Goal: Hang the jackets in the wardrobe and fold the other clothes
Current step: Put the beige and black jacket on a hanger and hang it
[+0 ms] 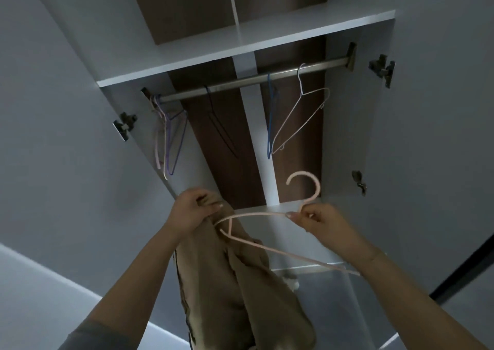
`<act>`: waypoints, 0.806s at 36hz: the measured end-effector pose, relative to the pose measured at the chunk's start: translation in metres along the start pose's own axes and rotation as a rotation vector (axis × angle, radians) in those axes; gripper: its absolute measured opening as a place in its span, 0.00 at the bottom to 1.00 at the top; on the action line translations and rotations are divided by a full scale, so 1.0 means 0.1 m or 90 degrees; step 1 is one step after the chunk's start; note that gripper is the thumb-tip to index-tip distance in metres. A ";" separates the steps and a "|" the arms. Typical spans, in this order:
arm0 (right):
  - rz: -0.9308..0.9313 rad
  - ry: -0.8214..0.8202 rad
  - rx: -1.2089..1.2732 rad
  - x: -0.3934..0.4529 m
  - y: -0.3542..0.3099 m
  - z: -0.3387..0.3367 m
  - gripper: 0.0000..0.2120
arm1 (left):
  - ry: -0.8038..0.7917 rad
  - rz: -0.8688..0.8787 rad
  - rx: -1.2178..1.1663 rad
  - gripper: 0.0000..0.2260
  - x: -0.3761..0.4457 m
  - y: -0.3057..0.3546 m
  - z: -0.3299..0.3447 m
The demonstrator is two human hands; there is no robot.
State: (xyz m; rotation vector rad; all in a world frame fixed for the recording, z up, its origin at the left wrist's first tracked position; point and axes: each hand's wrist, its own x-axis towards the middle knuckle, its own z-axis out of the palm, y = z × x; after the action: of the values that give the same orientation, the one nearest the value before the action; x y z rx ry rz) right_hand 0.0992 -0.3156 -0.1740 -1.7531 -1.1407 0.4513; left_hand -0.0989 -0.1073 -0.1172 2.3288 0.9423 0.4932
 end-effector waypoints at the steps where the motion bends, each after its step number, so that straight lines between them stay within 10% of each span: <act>1: -0.004 -0.013 -0.018 0.00 -0.06 0.10 0.22 | -0.001 0.036 0.064 0.13 0.00 0.05 0.00; 5: -0.041 -0.010 -0.083 0.03 -0.25 0.48 0.23 | -0.006 0.130 0.270 0.03 0.00 0.25 0.01; 11: -0.062 -0.016 -0.067 0.03 -0.28 1.01 0.20 | 0.103 0.128 -0.094 0.08 0.14 0.69 -0.21; 16: 0.021 0.138 0.139 -0.21 -0.12 1.47 0.18 | 0.024 -0.235 -0.049 0.15 0.07 -0.26 -0.33; 19: 0.039 0.157 0.202 -0.18 -0.11 1.70 0.20 | 0.007 -0.426 -0.267 0.23 -0.22 -0.79 -0.22; 29: 0.164 0.097 0.027 -0.11 0.60 2.08 0.24 | -0.048 -0.569 -0.408 0.22 -0.92 -1.75 0.29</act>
State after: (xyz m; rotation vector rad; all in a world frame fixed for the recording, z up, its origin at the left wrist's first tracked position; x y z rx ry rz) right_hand -0.0249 -0.2235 -0.3259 -1.8714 -0.7971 0.4834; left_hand -0.2356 -0.0812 -0.2609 1.1875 1.3998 0.2595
